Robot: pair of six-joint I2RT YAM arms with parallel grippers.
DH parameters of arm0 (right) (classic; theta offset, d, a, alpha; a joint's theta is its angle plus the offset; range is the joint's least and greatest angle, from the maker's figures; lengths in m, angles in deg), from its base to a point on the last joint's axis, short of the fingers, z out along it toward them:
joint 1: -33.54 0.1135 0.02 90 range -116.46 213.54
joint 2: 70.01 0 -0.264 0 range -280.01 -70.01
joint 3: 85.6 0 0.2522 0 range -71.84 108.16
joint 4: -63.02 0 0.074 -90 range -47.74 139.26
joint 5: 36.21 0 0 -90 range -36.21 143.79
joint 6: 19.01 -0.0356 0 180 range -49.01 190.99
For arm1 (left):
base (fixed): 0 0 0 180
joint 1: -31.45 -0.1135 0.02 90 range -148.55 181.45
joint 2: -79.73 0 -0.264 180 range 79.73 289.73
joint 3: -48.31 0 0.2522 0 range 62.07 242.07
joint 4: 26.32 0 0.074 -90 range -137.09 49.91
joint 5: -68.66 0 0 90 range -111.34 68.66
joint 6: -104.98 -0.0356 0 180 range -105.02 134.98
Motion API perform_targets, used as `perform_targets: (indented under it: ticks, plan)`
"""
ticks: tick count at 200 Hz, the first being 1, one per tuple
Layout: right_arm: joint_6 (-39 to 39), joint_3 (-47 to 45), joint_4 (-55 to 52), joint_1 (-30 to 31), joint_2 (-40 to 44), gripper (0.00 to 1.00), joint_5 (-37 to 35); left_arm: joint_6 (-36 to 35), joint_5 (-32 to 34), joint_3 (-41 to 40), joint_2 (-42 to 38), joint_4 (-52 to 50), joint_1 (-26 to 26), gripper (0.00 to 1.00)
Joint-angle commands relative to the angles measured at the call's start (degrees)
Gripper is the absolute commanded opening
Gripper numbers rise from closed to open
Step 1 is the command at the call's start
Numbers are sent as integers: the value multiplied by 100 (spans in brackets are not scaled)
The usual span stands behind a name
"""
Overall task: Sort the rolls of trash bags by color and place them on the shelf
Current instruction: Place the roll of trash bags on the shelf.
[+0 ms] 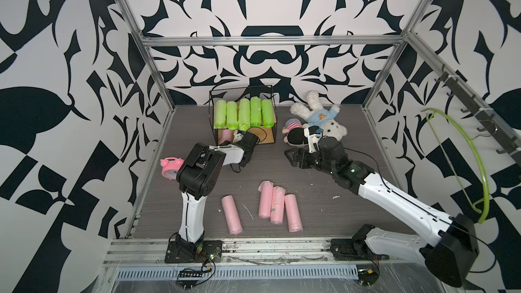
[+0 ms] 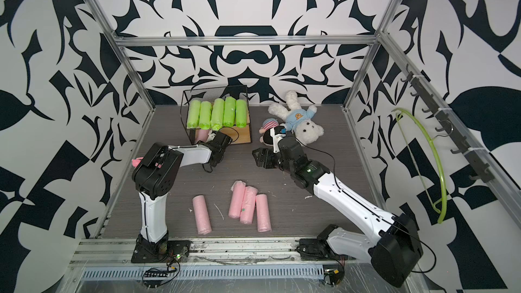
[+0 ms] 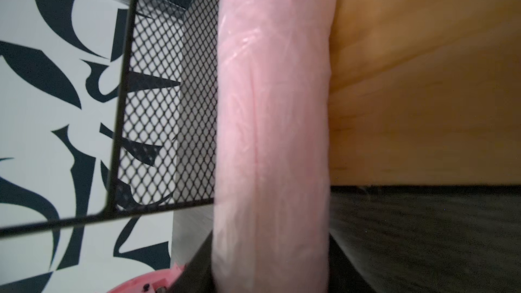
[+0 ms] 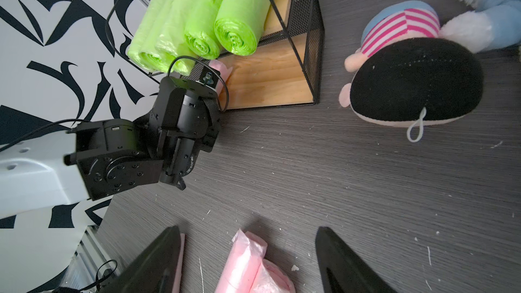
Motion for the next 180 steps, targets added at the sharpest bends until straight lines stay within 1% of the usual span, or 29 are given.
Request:
perform_targets:
  ticks: [1, 34, 55, 81, 101, 142, 159, 180]
  plan:
    - [-27, -49, 128, -22, 123, 81, 31, -4, 44, 114, 76, 76, -25, 54]
    - [-63, -110, 152, -24, 134, 81, 40, 94, -51, 16, -68, -5, -25, 63]
    - [-89, -155, 181, -24, 142, 81, 37, 249, -65, -38, -250, -228, 17, 67]
    - [-114, -203, 199, -15, 151, 81, 48, 343, -79, -299, -624, -272, 174, 72]
    - [-138, -243, 224, -15, 151, 81, 57, 553, -122, -440, -872, -493, 273, 74]
    - [-143, -278, 234, -15, 144, 81, 66, 762, -476, -768, -1307, -937, 548, 75]
    - [-137, -295, 243, -15, 135, 81, 66, 798, -754, -881, -1399, -1052, 547, 73]
    - [-137, -304, 251, -9, 107, 81, 81, 862, -844, -921, -1430, -1218, 551, 71]
